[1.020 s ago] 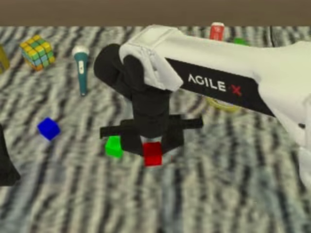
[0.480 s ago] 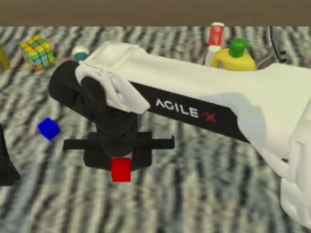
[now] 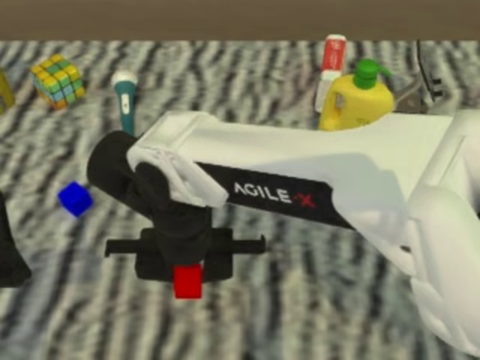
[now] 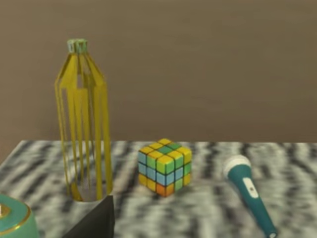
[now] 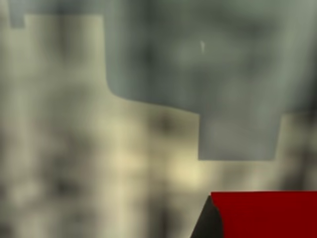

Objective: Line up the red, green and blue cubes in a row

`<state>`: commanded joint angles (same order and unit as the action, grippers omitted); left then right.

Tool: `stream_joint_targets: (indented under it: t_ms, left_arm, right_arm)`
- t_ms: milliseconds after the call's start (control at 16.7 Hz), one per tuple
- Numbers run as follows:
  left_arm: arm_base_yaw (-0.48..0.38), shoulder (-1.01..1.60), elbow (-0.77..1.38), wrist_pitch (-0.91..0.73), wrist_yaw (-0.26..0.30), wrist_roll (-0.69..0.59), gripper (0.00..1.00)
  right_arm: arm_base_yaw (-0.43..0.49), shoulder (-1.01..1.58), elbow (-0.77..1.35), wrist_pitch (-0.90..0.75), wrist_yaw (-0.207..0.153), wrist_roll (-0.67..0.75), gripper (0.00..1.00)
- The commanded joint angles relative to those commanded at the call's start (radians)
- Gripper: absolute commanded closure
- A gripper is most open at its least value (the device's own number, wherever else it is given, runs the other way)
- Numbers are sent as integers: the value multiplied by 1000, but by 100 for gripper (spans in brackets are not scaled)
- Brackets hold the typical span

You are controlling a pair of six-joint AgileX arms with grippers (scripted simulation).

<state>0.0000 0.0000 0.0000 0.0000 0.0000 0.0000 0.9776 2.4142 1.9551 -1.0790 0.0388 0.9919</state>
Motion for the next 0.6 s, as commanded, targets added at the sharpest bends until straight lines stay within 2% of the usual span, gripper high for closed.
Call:
stream_joint_targets:
  t_ms: [360,600]
  left_arm:
    - [0,0,0,0,0,0,0]
    - [0,0,0,0,0,0,0]
  right_arm:
    - [4,15,-42,48,1,1,100]
    - [4,15,-42,48,1,1,70]
